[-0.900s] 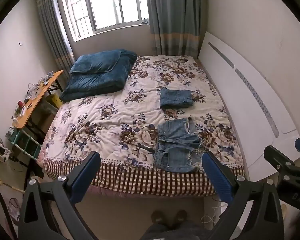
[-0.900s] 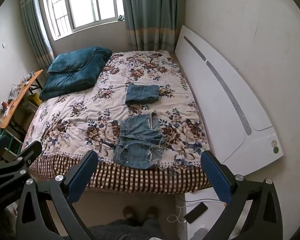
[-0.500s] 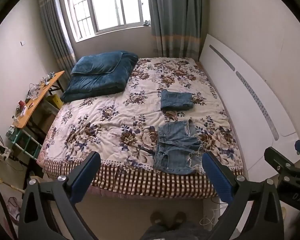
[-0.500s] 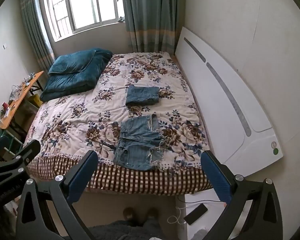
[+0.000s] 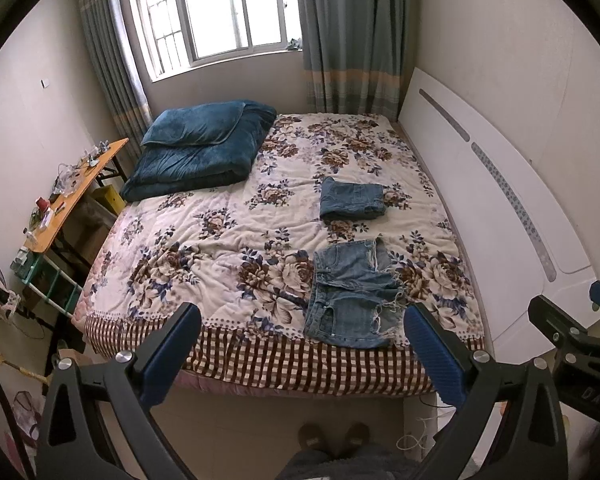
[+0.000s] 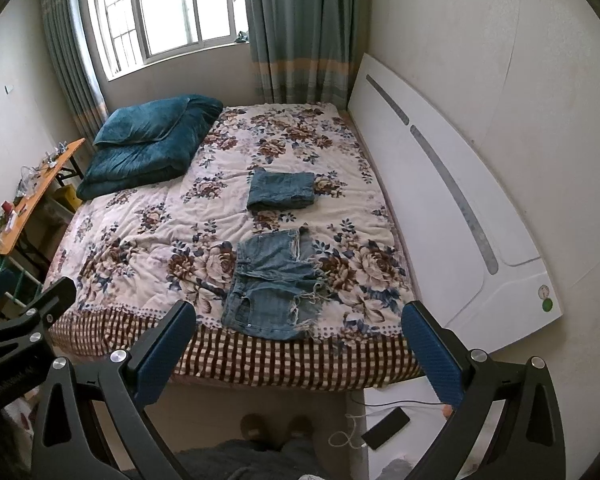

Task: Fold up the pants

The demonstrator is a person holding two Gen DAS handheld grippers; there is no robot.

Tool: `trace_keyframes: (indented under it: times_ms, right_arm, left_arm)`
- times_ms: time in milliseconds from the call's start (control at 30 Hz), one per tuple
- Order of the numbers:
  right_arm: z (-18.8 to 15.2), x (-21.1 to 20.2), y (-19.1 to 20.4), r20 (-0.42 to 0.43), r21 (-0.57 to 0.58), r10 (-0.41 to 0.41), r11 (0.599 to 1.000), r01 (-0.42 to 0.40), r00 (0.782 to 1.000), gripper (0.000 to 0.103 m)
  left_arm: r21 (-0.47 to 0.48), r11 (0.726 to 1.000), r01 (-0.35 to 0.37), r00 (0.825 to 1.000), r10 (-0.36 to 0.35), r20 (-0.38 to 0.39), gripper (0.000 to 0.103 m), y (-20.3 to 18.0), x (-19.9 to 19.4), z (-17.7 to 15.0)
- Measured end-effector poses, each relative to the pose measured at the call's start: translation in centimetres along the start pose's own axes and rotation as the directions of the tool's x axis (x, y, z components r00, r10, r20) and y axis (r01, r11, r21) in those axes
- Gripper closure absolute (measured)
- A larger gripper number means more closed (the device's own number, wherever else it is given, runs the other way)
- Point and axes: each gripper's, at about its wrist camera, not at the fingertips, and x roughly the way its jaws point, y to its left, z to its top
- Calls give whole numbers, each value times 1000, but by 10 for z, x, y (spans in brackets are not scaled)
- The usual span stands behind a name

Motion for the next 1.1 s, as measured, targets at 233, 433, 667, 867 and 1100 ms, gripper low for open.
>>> trace_keyframes:
  times_ms: [233, 433, 667, 867, 1100]
  right_arm:
    - [-4, 3, -1, -8, -5, 4, 1000, -4, 1000, 0]
    - [-4, 5, 0, -9, -5, 5, 1000, -5, 1000, 0]
    - [-4, 7, 0, -8, -3, 7, 1000, -7, 1000, 0]
    - [-2, 12, 2, -1, 6, 12, 1000, -12, 1000, 0]
    - [1, 12, 1, 4, 13, 15, 1000, -15, 1000, 0]
  left_arm:
    - [-10, 1000, -3, 1000, 3, -4, 0, -1, 0, -1]
    - [-11, 1000, -1, 1000, 1, -3, 0, 0, 0, -4]
    - [-11, 1000, -1, 1000, 1, -3, 0, 2, 2, -3]
    - [-12, 1000, -1, 1000, 1, 0, 0, 2, 2, -2]
    - [-11, 1000, 1, 1000, -1, -1, 0, 2, 2, 2]
